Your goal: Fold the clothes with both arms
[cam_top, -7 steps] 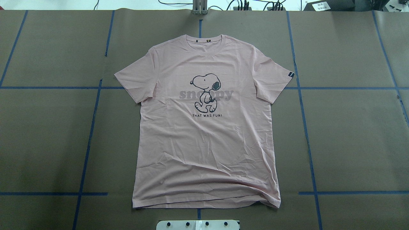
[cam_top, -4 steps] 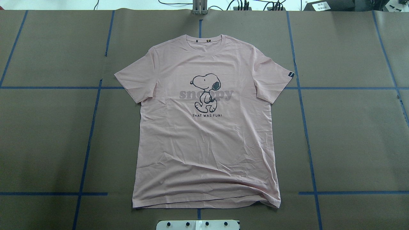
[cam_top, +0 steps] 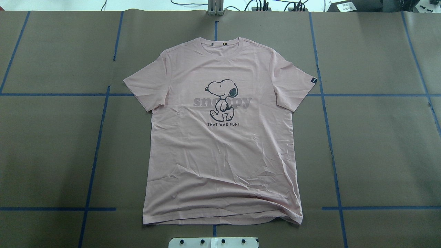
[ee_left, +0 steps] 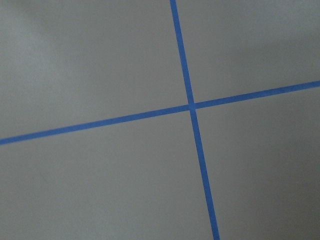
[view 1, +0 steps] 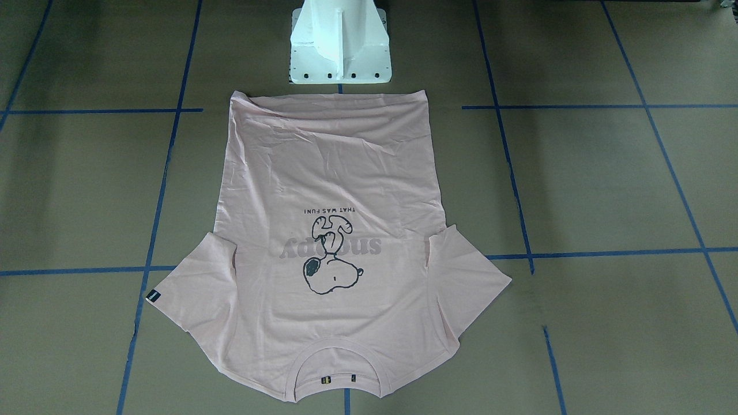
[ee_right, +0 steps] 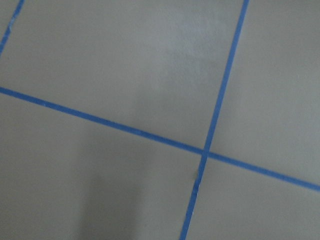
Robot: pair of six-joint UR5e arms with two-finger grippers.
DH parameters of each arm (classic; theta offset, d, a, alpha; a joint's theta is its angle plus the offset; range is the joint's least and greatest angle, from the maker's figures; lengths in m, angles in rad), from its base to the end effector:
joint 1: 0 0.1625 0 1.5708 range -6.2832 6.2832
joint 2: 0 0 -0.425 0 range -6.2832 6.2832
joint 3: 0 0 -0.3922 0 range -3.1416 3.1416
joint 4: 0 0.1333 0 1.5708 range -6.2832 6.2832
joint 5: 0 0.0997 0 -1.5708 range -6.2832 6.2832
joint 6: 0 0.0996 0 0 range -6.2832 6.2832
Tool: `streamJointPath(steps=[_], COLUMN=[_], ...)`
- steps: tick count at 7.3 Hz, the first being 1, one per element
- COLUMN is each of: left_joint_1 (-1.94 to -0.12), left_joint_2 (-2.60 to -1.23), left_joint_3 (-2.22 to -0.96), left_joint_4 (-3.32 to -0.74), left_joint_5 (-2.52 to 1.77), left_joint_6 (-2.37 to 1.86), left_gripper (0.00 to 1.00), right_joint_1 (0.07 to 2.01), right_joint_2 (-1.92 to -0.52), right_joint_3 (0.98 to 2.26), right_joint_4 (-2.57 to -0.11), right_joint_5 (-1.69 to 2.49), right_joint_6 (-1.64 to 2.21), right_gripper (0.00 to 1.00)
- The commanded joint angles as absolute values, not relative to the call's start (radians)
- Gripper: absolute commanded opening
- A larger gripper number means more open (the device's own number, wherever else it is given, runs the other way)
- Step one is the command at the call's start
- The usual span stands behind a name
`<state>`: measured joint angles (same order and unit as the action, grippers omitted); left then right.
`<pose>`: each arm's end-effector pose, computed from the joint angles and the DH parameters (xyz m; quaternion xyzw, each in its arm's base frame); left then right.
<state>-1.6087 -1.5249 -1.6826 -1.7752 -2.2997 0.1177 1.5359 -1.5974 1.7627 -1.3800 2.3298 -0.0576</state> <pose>-0.0854 -0.4849 0.6062 0.1530 0.3423 0.0849 0.9231 0.0475 -0.4961 0.5558 0.1686 -0.3627 -0.1078 0.9102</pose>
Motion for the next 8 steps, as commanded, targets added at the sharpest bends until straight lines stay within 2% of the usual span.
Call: streamJointPath(steps=[1, 2, 4, 6, 8], left_joint_1=[-1.608, -1.608, -1.608, -1.602, -1.496], left_joint_2=[-1.593, -1.615, -1.673, -1.678, -1.677], left_joint_3=[-1.661, -1.639, -1.583, -1.578, -1.579], left_joint_4=[-2.101, -2.226, -2.281, -2.363, -2.373], left_joint_5=[-2.251, -2.241, -2.244, -2.244, -2.243], left_joint_6=[0.115, 0.115, 0.092, 0.014, -0.021], left_gripper=[1.00, 1.00, 1.00, 1.00, 1.00], right_joint_1=[1.532, 1.532, 1.517, 1.380, 1.156], right_joint_2=[-1.513, -1.511, -1.494, -1.363, -1.296], right_joint_3=[1.692, 1.694, 1.700, 1.700, 1.697], right_joint_4=[-1.278, -1.263, -1.180, -1.149, -1.030], right_joint_5=[2.338, 2.365, 2.376, 2.364, 2.157], right_joint_6=[-0.034, -0.034, 0.042, 0.420, 0.773], right_gripper=[1.00, 1.00, 1.00, 1.00, 1.00])
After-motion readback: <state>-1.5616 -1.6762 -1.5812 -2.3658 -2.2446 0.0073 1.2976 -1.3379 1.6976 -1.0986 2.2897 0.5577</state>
